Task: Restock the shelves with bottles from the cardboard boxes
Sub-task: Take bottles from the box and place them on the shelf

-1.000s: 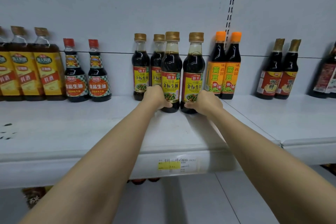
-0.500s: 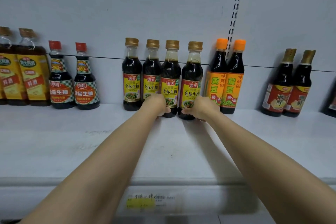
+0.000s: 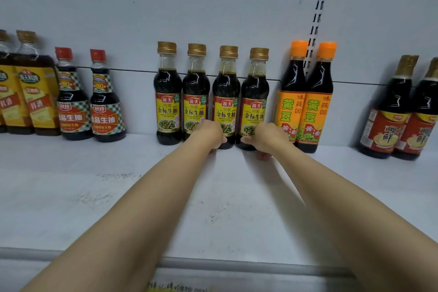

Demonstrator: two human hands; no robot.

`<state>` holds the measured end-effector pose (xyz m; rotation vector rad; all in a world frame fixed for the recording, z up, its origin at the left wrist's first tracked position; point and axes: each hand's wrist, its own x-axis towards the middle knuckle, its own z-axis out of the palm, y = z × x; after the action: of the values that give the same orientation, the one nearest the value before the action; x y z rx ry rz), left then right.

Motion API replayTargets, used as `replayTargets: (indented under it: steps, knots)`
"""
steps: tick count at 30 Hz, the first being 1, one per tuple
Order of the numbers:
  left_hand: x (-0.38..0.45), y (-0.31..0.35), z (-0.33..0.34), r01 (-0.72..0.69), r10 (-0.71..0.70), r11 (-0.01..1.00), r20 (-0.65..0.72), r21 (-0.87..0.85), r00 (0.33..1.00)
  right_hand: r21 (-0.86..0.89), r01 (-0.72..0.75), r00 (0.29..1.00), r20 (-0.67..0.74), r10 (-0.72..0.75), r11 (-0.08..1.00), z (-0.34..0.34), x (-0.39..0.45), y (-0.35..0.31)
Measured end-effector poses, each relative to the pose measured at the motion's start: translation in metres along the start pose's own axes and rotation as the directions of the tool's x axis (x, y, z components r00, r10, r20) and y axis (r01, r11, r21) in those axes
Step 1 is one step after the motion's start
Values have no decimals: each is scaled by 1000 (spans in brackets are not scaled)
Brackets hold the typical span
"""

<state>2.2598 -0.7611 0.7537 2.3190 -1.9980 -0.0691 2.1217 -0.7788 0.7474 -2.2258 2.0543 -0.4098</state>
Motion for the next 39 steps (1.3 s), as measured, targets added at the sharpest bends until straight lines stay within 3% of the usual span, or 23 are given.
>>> replayTargets:
  steps: [4,11,19,22,27,34,39]
  knots:
    - [-1,4,-2,20,-20,1000,13,-4,1000,31,7,999,41,-8,999,1,1,1]
    - [2,6,5,34,-34,999,-8,-27,999,316,-133,986,133,95,939,11,6,5]
    - [-23,6,-1,39,-38,988,11,-147,999,91,15,942,331,-45,996,-6,-9,-3]
    - [-45,3,-4,17,-22,979,-23,-203,1000,111,54,957,277,-83,992,-16,-26,-8]
    - [-94,-15,-15,-16,-20,972,-149,-234,989,308,115,982,107,-155,944,-16,-61,-16]
    - [-192,-76,-37,8,-88,969,-316,-247,945,337,345,925,39,-379,876,-31,-156,-66]
    - [-284,-140,-45,79,-178,954,-336,-288,925,360,466,861,27,-509,808,-36,-248,-130]
